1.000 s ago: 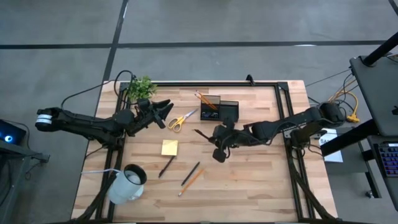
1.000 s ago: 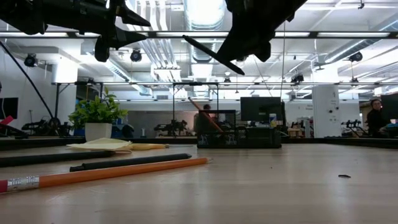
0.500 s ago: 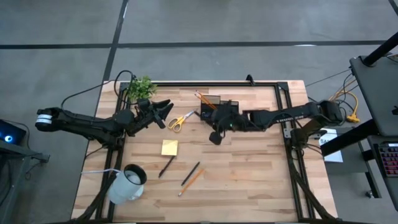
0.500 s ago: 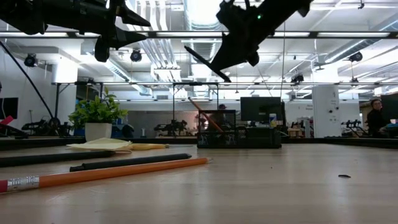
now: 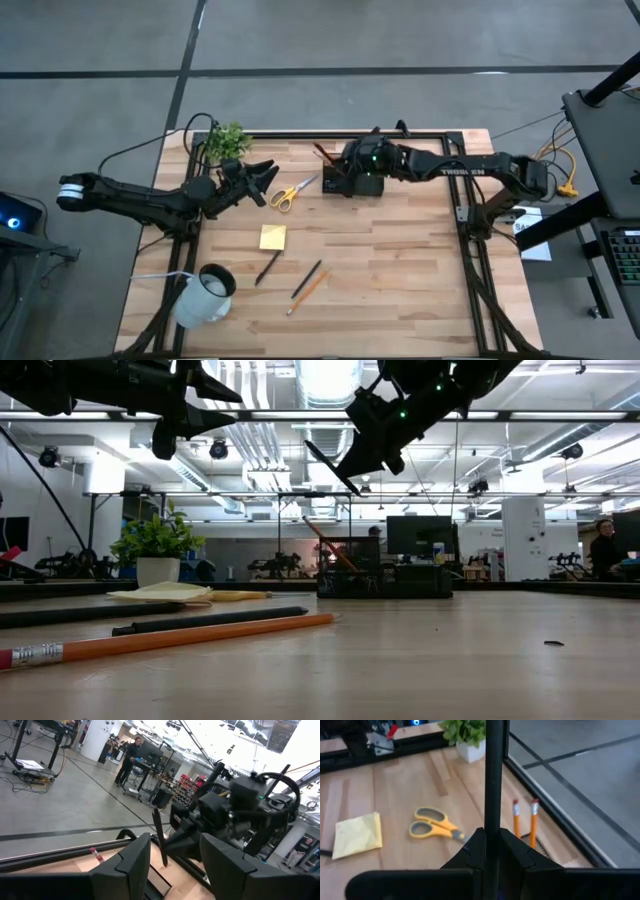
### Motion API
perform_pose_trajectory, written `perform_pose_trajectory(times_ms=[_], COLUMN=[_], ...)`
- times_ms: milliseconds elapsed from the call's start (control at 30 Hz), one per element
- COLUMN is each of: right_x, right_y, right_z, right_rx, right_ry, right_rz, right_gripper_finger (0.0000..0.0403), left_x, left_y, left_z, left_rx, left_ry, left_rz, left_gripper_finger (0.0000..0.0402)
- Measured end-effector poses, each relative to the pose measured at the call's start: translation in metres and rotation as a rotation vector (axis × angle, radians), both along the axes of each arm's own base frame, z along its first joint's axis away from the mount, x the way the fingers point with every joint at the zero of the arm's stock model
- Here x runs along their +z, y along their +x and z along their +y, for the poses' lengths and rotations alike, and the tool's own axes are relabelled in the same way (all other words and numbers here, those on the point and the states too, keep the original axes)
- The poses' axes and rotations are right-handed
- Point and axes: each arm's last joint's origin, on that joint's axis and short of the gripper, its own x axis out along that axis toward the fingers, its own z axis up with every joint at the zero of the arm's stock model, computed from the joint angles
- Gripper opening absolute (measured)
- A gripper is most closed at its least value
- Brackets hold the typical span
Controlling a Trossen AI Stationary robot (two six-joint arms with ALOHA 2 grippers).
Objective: Pick and place office supplies into organizer
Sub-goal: Put the right pen into the desk organizer
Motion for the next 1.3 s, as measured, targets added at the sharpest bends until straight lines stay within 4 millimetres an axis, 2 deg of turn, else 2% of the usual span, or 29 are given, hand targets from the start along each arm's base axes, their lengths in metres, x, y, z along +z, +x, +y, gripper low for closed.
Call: perform_pose_trajectory(times_ms=[267,500,800,1033,1300], right_x=[0.001,-0.008,-0.029,-0.040,-0.053], right_y=[-0.008,-0.007,-0.003,-0.001,-0.010], right_z=[-0.031,-0.054,-0.075,-0.091,-0.105], right_rx=[0.037,0.139,0.181,0.233,0.258], right_ry=[-0.004,0.013,0.014,0.010,0.028], right_rz=[-0.027,-0.083,-0.082,-0.145,-0.144], right_gripper_finger=[0.0022,0.0022,0.0022,0.0022,0.0022], left_x=[0.000,0.000,0.000,0.000,0.000], left_y=[0.000,0.000,0.000,0.000,0.000], left_z=[0.000,0.000,0.000,0.000,0.000], left_rx=[0.000,0.000,0.001,0.001,0.001], left_ry=[0.000,0.000,0.000,0.000,0.000], left_rz=[0.000,0.000,0.000,0.000,0.000], left_gripper_finger=[0.0157,0.0157,0.0157,0.0157,0.0157])
